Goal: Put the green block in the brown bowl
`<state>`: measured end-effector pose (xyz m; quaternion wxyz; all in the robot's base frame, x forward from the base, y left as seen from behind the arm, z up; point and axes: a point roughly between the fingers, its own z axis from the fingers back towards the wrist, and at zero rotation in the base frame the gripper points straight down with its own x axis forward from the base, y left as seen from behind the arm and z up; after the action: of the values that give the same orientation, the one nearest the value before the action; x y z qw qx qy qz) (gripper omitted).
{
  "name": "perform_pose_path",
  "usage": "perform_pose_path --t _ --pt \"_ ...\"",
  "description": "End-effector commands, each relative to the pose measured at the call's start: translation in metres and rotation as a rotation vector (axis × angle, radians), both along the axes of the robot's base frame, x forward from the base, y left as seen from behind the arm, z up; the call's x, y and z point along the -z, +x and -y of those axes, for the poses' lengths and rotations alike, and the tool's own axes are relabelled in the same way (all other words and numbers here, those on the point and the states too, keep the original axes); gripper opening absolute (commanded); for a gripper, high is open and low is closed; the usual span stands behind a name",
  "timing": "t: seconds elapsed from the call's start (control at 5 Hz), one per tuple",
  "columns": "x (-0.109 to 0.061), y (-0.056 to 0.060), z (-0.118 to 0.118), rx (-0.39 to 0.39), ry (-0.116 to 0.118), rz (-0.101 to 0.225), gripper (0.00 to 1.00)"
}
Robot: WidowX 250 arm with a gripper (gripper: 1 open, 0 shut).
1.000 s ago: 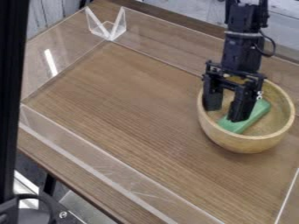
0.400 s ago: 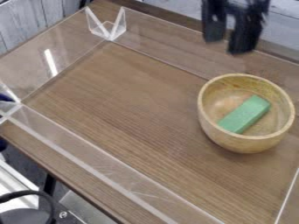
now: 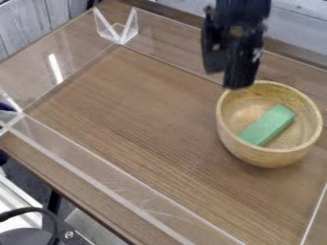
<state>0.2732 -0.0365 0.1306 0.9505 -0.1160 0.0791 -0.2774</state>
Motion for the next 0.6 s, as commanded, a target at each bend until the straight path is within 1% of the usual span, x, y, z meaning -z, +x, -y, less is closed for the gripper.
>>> perform_pose_path --t 0.0,0.2,0.4 --pt "-0.001 -0.001 0.008 0.011 0.023 0.053 1.0" --pt "0.006 -0.002 0.016 0.034 0.046 0.069 1.0" --pt "0.016 -0.001 0.027 0.065 0.075 0.087 1.0"
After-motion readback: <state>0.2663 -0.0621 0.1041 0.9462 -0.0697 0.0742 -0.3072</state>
